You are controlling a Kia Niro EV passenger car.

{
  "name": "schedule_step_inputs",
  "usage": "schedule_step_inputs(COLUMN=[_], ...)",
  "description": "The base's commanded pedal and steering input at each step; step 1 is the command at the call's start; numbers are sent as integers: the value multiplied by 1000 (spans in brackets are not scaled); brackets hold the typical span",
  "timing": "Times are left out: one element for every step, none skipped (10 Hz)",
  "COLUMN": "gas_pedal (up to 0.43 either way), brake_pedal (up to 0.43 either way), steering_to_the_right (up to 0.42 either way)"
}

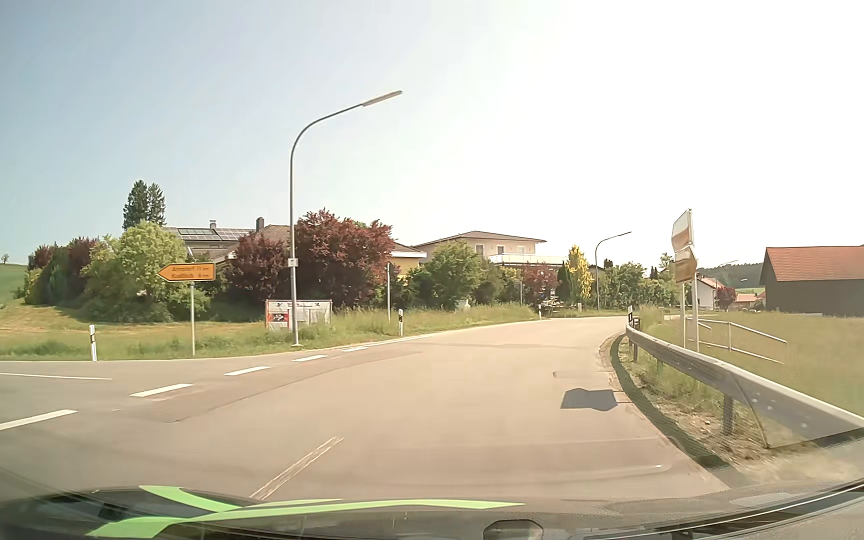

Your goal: Follow the waypoints while adhering to traffic rules and regulations

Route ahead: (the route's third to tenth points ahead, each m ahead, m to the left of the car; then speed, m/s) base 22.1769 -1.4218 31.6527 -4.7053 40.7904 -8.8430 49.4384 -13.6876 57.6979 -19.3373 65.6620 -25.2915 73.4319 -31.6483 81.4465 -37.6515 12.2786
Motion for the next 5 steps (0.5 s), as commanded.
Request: schedule_step_inputs(gas_pedal=[79, 79, 79, 79, 79], brake_pedal=[0, 0, 0, 0, 0], steering_to_the_right=[57, 57, 58, 58, 58])
